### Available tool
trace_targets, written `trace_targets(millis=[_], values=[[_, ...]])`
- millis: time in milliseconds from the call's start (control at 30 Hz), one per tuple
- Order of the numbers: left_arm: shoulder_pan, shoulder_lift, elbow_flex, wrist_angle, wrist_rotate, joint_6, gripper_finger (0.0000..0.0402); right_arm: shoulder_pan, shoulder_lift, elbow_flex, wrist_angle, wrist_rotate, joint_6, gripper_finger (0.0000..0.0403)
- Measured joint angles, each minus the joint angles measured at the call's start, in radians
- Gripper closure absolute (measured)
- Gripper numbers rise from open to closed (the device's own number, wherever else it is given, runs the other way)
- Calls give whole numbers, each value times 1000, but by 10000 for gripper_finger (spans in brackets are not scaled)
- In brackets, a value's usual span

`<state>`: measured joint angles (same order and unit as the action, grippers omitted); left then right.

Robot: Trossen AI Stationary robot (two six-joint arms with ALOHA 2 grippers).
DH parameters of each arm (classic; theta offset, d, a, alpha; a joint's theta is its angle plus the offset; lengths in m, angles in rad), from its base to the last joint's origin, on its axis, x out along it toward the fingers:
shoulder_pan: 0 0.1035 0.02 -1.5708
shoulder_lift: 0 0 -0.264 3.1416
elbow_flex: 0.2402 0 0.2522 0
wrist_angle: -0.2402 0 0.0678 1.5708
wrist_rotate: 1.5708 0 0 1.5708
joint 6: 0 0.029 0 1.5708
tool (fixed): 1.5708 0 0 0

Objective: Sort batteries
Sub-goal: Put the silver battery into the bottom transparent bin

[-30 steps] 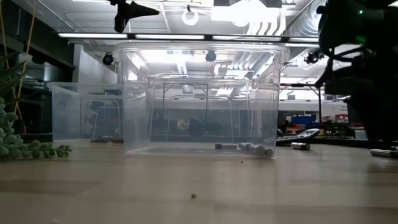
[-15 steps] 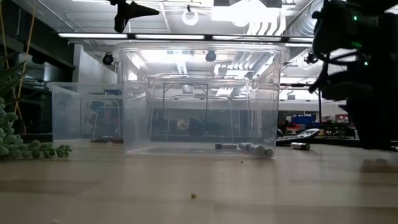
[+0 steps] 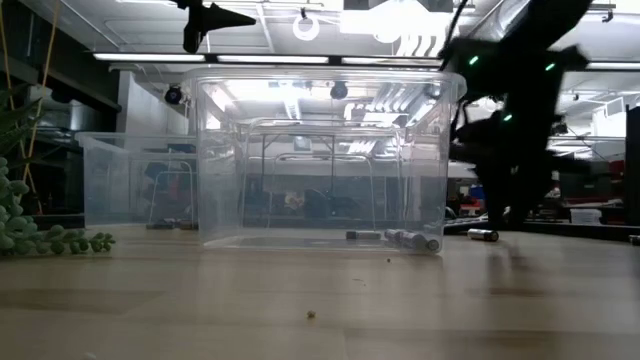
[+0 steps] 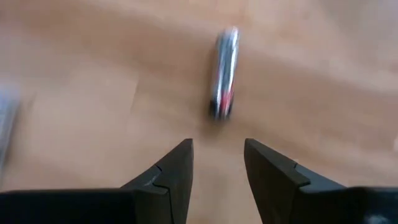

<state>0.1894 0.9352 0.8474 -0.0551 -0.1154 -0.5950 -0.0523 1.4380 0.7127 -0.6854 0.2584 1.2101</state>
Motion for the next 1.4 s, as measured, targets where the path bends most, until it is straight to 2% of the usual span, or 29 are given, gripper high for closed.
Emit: trace_targets(millis=[100,233,467,667,733,833,867,1033,1167,1233,1300,1400], values=[[0,0,0,0,2,-3,218,-84,43,15,36,9,-61,266],[0,0,0,0,2,-3,218,-135,70,33,57,22,-140,266],[0,0,0,-1,2,-3,218,-172,146,34,87,12,-181,266],[0,0,0,0,-1,-4,218,-159,192,36,126,1,-198,271],[0,0,0,0,-2,-4,218,-144,172,36,88,6,-198,297],[0,0,0,-1,-3,-1,218,-113,105,29,-23,-6,-208,371],[0,0,0,-1,-3,3,218,-103,73,24,-71,-6,-208,382],[0,0,0,-2,-3,11,218,-36,-131,50,-121,123,-70,379],[0,0,0,-6,-3,12,218,72,-270,88,81,272,-49,386],[0,0,0,-9,-3,12,218,123,-296,91,213,331,-81,386],[0,0,0,-9,-3,12,218,163,-296,91,360,332,-135,385],[0,0,0,-9,-3,21,218,202,-252,94,571,257,-203,380]])
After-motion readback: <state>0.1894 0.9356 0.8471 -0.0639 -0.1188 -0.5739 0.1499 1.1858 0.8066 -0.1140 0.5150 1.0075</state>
